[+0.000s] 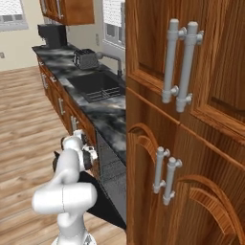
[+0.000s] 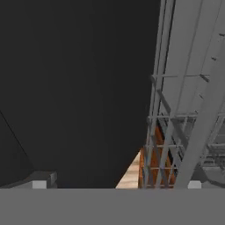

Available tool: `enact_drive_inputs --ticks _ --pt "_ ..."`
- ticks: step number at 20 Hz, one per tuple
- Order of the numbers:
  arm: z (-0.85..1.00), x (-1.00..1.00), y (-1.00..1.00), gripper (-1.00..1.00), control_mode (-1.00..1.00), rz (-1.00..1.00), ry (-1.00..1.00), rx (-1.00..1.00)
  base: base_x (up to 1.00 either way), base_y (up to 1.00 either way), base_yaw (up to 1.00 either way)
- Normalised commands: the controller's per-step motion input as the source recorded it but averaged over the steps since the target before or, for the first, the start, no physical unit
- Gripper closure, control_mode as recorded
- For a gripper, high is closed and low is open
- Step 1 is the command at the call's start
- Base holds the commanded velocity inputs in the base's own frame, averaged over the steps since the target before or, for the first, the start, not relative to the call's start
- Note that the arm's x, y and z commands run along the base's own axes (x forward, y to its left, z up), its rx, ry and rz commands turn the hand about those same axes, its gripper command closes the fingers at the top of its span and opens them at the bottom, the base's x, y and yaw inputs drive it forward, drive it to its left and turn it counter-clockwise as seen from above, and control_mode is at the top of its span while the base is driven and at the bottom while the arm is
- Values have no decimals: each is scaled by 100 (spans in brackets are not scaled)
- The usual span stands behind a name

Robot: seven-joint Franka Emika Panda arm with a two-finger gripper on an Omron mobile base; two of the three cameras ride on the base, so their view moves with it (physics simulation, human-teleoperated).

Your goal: Open the dishwasher door and pull out the top rack.

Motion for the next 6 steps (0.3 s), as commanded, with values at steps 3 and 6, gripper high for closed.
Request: enact_drive_inputs --ticks 3,6 --pt "-66 -100 100 -100 -100 -7 2 2 0 0 0" --pt "-64 -100 100 -100 -100 -7 0 0 0 0 0"
